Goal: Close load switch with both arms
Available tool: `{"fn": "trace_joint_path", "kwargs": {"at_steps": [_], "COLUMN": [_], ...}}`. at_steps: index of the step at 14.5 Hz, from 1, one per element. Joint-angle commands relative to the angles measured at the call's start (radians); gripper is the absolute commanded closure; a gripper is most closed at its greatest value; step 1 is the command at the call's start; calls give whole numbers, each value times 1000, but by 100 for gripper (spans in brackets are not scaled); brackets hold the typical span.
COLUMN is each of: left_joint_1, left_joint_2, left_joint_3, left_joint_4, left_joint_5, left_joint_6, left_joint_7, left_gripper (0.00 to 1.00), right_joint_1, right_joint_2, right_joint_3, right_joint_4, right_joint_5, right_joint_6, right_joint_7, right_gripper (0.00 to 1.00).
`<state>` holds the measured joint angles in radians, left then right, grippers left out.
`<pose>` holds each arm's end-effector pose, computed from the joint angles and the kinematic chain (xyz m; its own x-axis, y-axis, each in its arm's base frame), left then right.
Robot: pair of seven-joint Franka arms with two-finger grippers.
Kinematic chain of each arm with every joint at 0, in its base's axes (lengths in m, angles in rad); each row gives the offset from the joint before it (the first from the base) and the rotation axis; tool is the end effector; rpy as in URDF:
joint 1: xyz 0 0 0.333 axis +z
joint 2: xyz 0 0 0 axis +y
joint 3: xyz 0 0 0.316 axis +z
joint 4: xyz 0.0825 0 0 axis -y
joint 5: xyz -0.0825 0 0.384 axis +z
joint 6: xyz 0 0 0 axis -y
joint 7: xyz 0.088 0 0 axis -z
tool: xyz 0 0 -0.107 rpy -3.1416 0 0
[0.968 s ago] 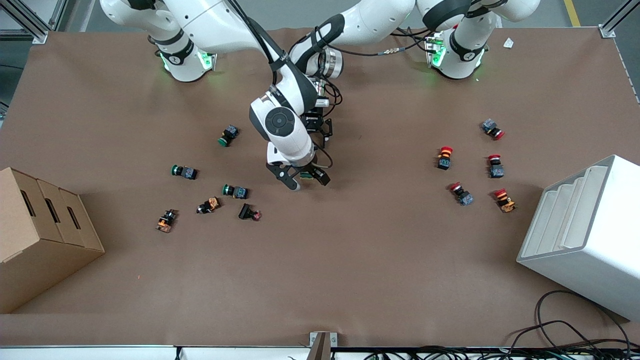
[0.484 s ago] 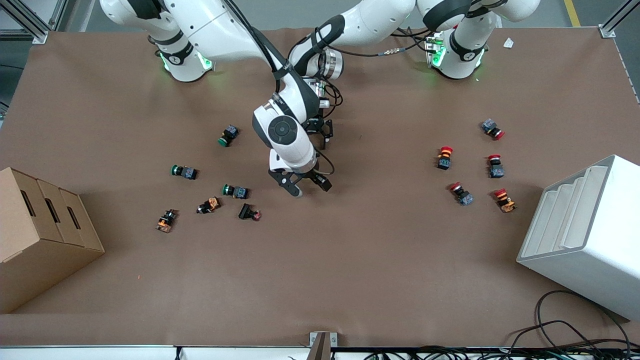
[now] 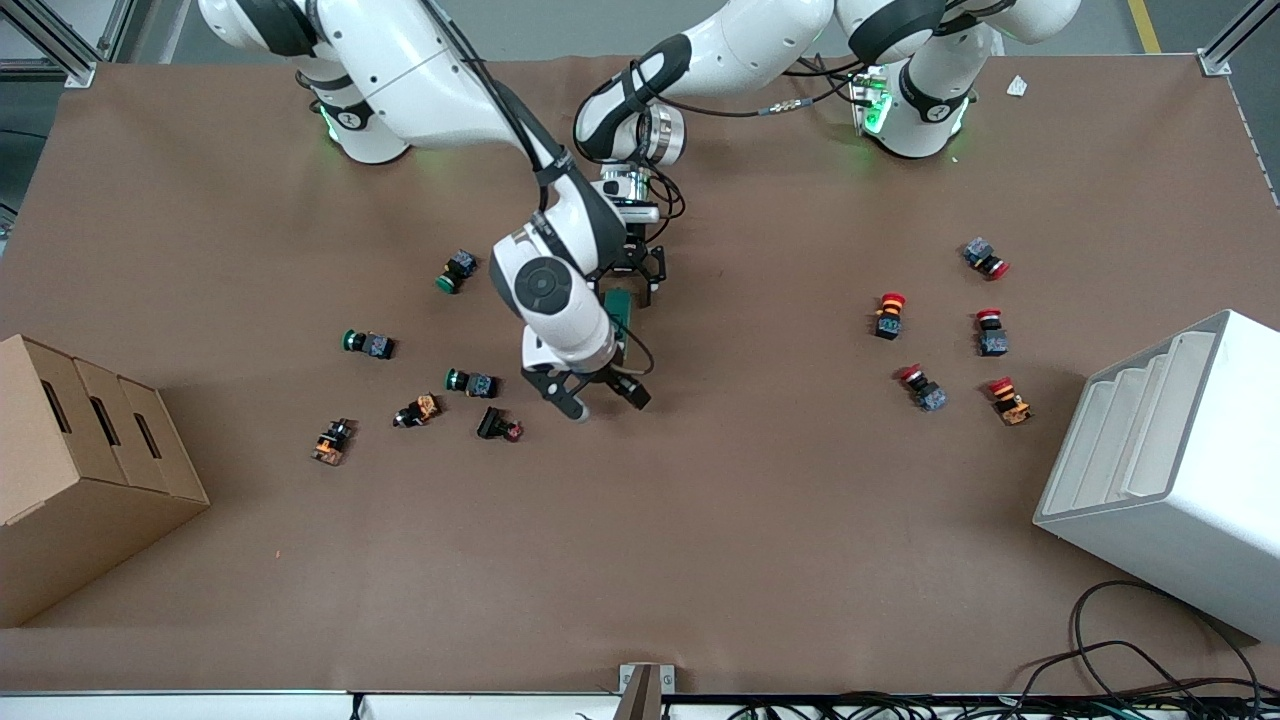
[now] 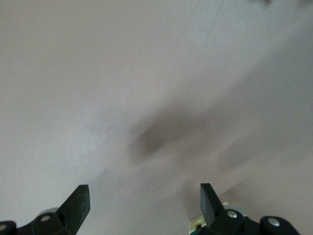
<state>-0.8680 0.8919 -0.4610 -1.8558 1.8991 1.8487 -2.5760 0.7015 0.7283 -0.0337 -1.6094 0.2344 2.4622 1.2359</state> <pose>0.2192 -0.5621 0.0710 0.4211 -0.0091 0.9070 -0.0484 -0.9988 0.0124 0.5527 0.4397 0.2118 0.7456 -0.6588 -0.1002 -0.6658 -0.7300 -0.1547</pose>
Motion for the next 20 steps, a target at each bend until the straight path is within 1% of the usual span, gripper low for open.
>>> {"fn": "trace_joint_path", "kwargs": {"at_steps": [1, 3, 4, 7, 9, 12, 15, 17, 19, 20], "left_joint_1": [3, 1, 4, 9, 9, 32, 67, 98, 142, 177], "left_joint_2": [-4, -11, -17, -47, -48, -82, -94, -102, -145, -189], "left_joint_3": [-5, -13, -33, -41, -50, -50, -50, -47, -48, -47], "left_joint_4": [18, 35, 40, 55, 122, 203, 332, 413, 425, 425], "left_joint_5": [-53, -116, -139, -181, -279, -400, -570, -685, -742, -788], "left_joint_6": [15, 17, 17, 17, 17, 14, 11, 1, -3, -5], "left_joint_7": [45, 80, 86, 109, 205, 350, 509, 621, 715, 765], "left_gripper": [0, 0, 0, 0, 0, 1, 0, 0, 0, 0], "right_joint_1": [-62, -108, -140, -241, -286, -349, -427, -468, -512, -543], "right_joint_2": [-16, -61, -82, -151, -184, -236, -288, -322, -354, -371], "right_joint_3": [12, 8, 8, 6, 3, 2, 0, 0, 0, 0], "right_joint_4": [51, 52, 52, 48, 45, 33, 32, 31, 31, 31], "right_joint_5": [0, -1, -1, -3, -13, -105, -119, -156, -199, -217], "right_joint_6": [-119, -208, -253, -391, -443, -515, -598, -643, -680, -695], "right_joint_7": [-93, -204, -267, -456, -557, -706, -846, -904, -996, -1050], "right_gripper": [0, 0, 0, 0, 0, 0, 0, 0, 0, 0]}}
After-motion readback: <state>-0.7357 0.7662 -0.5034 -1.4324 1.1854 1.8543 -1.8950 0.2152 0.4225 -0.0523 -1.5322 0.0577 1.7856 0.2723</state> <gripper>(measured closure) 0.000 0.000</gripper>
